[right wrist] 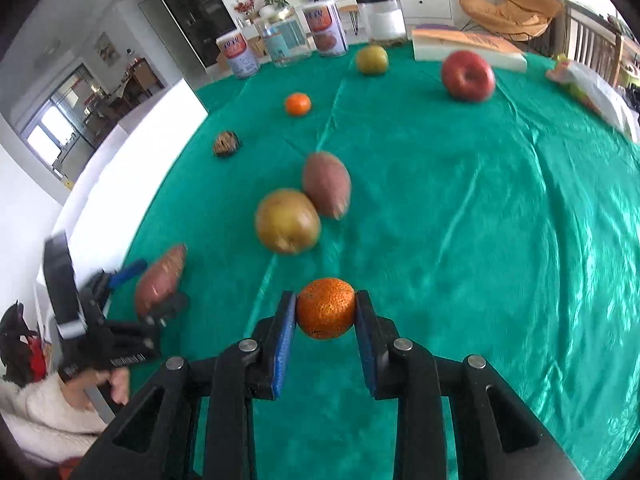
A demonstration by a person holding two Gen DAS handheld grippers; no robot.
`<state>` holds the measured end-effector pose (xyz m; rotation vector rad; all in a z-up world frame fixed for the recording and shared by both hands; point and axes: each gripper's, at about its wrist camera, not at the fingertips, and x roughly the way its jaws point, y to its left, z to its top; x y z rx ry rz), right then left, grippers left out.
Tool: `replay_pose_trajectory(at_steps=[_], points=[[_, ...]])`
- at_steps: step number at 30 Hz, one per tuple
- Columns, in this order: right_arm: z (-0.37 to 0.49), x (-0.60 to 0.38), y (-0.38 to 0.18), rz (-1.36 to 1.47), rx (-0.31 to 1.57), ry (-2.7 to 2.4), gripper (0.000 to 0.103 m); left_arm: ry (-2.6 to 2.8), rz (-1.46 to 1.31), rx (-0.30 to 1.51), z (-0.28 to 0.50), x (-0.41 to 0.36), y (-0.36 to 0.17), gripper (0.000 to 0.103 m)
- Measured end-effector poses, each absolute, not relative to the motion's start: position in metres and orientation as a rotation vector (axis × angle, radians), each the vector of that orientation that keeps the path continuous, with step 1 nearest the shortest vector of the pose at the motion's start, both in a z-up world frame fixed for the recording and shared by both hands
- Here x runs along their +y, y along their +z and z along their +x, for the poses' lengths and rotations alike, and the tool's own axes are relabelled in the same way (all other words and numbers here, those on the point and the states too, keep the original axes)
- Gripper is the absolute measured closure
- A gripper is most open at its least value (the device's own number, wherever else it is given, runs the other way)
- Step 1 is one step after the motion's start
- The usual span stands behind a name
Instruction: Organize fruits
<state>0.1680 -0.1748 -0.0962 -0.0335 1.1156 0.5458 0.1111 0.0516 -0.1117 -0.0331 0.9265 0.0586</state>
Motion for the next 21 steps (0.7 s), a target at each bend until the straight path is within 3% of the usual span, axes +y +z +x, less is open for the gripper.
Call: replay_pose_trajectory(at_steps=[11,13,15,21], points=[[0.143,-0.172,-0.106,-0.208,1.096,0.578,0.070,0.005,-0.056,0.976,0.104,0.059,-0.099,0.003],[0.143,-0.170,-0.109,-0.240,1.104,0.560,0.062,0.002,-0.056,0.990,0.104,0.060,-0.100,0.003],[0.142,-0.170,-0.109,-0.259,1.101,0.541,0.043,0.002,-0.043,1.000,0.104,0.058,-0.100,0.003],[0.141,-0.175,-0.101,-0.279,1.075,0.515,0.041,-0.016,0.003,1.005,0.104,0.051,-0.098,0.005]])
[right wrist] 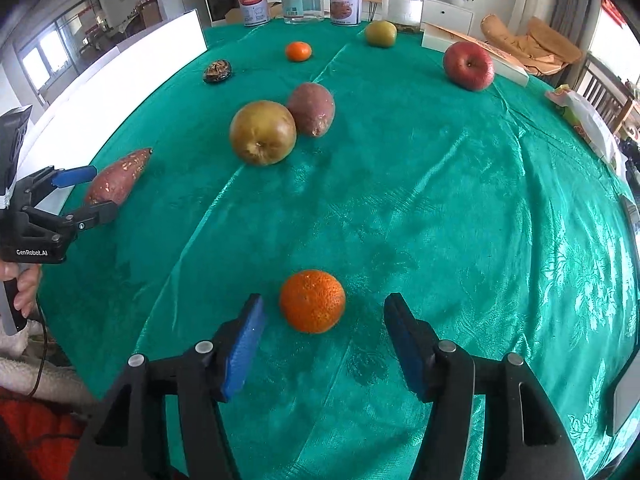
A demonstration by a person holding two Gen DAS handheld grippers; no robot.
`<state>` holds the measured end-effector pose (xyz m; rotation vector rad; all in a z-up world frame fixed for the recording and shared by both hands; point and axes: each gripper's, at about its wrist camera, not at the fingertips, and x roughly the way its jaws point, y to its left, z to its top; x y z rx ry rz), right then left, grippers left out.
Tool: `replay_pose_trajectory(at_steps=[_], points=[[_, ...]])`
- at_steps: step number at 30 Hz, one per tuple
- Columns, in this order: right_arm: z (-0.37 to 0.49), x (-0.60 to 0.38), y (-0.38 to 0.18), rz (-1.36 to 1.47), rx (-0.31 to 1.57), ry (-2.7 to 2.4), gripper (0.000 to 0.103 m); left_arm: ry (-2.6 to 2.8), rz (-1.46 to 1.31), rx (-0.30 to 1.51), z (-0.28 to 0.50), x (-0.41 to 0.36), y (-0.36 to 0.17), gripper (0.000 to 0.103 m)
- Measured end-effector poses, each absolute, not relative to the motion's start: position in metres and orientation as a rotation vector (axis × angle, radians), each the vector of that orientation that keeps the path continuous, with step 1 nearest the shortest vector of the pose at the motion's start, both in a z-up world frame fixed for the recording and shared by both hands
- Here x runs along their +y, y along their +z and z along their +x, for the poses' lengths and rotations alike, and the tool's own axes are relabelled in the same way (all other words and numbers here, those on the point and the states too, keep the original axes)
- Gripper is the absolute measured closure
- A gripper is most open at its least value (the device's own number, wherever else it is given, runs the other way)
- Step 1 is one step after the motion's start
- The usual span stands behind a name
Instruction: Organize fruits
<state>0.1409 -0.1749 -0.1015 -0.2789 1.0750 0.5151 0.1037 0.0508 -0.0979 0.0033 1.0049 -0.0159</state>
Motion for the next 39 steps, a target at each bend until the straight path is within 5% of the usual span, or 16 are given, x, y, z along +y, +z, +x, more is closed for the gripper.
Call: replay_pose_trajectory(at_steps=[3,5,7,9,18,26,39], points=[[0.139,-0.170,-0.102,-0.282,1.073,0.534,0.042,-0.027,0.022,1.033,0.107,0.046,-0.102,0.024],[0.140,-0.162,-0.108,-0.310,1.090,0.533,0.043,-0.033,0.025,1.040,0.108,0.044,-0.102,0.026],[0.139,-0.156,-0.112,-0.333,1.092,0.521,0.059,-0.045,0.013,1.041,0.108,0.043,-0.100,0.033],[0.138,-0.155,-0.110,-0.322,1.096,0.496,0.073,-0.066,-0.014,1.030,0.109,0.043,-0.097,0.061],[0.118,-0.138,-0.067,-0.101,1.056,0.579,0.073,-0.135,-0.207,0.943,0.072,0.066,-0.038,0.062],[0.089,0.003,-0.012,0.038,0.983,0.952,0.073,-0.018,-0.376,0.780,0.002,0.173,0.057,0.062],[0.042,0.215,-0.039,-0.236,1.031,1.146,0.073,0.546,-0.408,0.934,-0.028,0.330,-0.028,0.062]])
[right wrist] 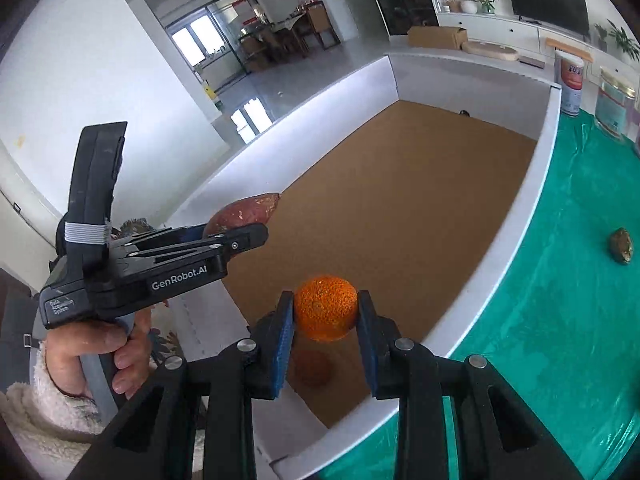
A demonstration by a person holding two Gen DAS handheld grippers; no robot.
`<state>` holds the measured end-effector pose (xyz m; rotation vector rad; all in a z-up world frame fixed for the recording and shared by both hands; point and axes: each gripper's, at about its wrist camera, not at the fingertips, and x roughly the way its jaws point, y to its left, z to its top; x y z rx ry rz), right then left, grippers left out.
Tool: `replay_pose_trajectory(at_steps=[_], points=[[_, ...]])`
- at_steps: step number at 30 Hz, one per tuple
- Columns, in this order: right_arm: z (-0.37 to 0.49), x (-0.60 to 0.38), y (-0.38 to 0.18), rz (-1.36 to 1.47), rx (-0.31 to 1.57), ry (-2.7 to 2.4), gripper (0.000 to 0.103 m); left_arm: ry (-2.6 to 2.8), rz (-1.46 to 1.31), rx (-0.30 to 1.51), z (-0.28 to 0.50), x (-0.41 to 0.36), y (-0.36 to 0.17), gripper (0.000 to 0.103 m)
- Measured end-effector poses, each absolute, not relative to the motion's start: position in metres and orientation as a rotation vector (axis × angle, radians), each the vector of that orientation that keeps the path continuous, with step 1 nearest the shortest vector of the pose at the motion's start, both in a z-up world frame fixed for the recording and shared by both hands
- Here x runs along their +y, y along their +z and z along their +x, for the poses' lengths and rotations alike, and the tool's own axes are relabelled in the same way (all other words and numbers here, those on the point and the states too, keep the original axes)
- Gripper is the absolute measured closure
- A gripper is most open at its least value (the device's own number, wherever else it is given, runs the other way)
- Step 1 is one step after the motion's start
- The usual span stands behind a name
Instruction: Organize fruits
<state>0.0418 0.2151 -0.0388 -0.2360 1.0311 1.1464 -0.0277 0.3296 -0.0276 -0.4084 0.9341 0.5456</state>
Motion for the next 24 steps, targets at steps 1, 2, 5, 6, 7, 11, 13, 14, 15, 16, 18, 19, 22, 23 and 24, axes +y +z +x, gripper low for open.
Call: replay_pose_trajectory(at_steps=[1,2,5,6,7,11,13,14,15,16,18,19,22,23,24], points=[[0.042,0.221,-0.043,-0.252,1.032,1.145,0.073,0.549,-0.407,0.937,-0.028,0.331,-0.030,0.062],[0.040,0.227,-0.047,-0.270,1.031,1.144,0.073,0.551,-0.404,0.941,-0.027,0.331,-0.032,0.062],[0.034,0.239,-0.051,-0.327,1.009,1.136,0.072,0.556,-0.405,0.947,-0.024,0.329,-0.037,0.061],[0.031,0.240,-0.051,-0.339,0.998,1.130,0.071,0.563,-0.403,0.943,-0.023,0.329,-0.037,0.060],[0.029,0.241,-0.050,-0.347,0.987,1.127,0.069,0.570,-0.398,0.934,-0.021,0.327,-0.036,0.058],[0.035,0.218,-0.036,-0.310,0.924,1.101,0.033,0.592,-0.360,0.879,-0.017,0.318,-0.021,0.021],[0.040,0.197,-0.025,-0.291,0.882,1.068,0.030,0.585,-0.336,0.844,-0.015,0.309,-0.012,0.018],[0.044,0.183,-0.022,-0.286,0.858,1.044,0.022,0.574,-0.331,0.831,-0.014,0.304,-0.007,0.017],[0.046,0.169,-0.019,-0.281,0.833,1.015,0.014,0.556,-0.330,0.821,-0.012,0.297,-0.003,0.017],[0.048,0.152,-0.015,-0.277,0.809,0.984,0.011,0.531,-0.330,0.811,-0.009,0.289,0.001,0.016],[0.050,0.116,-0.011,-0.273,0.773,0.915,0.009,0.469,-0.323,0.792,-0.003,0.268,0.008,0.016],[0.053,0.096,-0.011,-0.271,0.761,0.872,0.009,0.434,-0.314,0.782,0.000,0.255,0.012,0.016],[0.058,0.028,-0.009,-0.232,0.754,0.725,0.007,0.309,-0.274,0.762,0.010,0.208,0.022,0.013],[0.061,0.003,-0.010,-0.218,0.756,0.668,0.005,0.258,-0.257,0.760,0.014,0.190,0.024,0.012],[0.064,-0.020,-0.017,-0.213,0.757,0.606,0.001,0.207,-0.240,0.761,0.019,0.171,0.026,0.010]])
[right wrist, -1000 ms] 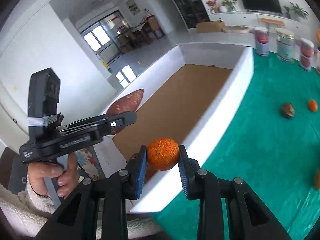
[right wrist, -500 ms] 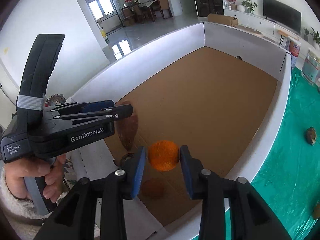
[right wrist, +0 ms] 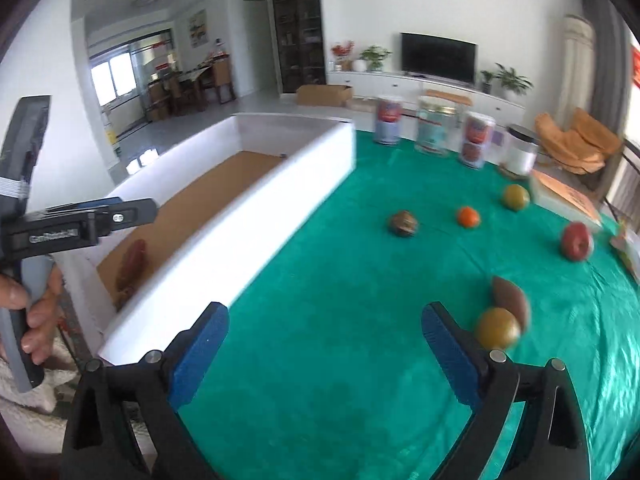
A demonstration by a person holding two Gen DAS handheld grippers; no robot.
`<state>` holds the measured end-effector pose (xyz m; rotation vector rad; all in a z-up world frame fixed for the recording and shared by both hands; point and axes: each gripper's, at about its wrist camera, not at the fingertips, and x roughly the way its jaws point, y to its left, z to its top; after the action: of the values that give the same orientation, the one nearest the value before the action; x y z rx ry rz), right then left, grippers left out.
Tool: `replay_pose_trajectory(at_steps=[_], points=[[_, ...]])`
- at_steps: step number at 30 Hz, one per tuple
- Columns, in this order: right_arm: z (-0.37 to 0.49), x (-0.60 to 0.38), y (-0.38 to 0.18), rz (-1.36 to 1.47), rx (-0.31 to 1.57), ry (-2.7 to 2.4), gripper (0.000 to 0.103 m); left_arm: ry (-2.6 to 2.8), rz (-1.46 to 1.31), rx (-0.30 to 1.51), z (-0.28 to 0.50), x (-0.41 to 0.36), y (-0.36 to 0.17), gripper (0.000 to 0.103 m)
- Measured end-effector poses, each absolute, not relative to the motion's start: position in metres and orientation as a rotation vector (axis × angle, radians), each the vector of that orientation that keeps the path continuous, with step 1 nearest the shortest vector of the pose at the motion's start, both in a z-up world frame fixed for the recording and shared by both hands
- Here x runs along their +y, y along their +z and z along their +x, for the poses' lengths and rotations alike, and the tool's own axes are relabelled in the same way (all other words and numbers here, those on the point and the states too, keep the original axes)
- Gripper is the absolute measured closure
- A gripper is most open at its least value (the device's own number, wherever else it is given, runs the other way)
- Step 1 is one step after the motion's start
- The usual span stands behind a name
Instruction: Organize fruits
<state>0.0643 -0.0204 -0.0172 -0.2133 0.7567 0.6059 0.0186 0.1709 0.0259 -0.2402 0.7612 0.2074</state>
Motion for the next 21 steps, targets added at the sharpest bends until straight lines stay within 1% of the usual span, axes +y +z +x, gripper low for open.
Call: replay_pose_trajectory(at_steps=[2,5,6,7,10,14,16,21], points=[[0.072,-0.064,-0.036,-0.230,0.769,0.460,0.000,0.107,-0.206,0.771,0.030,0.133,0.025,0.008],[0.086,-0.127,-0.064,-0.246,0.832,0.255,0.000,-0.026,-0.164,0.820,0.047,0.079,0.013,0.008],[0.094,-0.147,-0.071,-0.218,0.871,0.200,0.000,-0.064,-0.146,0.827,0.053,0.063,0.007,0.008],[0.102,-0.167,-0.075,-0.130,0.921,0.161,0.000,-0.089,-0.120,0.832,0.058,0.048,0.001,0.008],[0.105,-0.214,-0.067,0.058,0.913,0.073,0.000,-0.101,-0.047,0.845,0.079,0.017,-0.023,0.008],[0.108,-0.230,-0.074,0.123,0.943,0.008,0.000,-0.045,-0.021,0.860,0.105,0.012,-0.055,0.008],[0.115,-0.233,-0.072,0.142,0.908,-0.014,0.000,-0.002,-0.015,0.869,0.117,0.018,-0.070,0.008],[0.152,-0.226,-0.087,0.049,0.864,-0.133,0.000,0.103,-0.020,0.908,0.141,0.036,-0.099,0.008]])
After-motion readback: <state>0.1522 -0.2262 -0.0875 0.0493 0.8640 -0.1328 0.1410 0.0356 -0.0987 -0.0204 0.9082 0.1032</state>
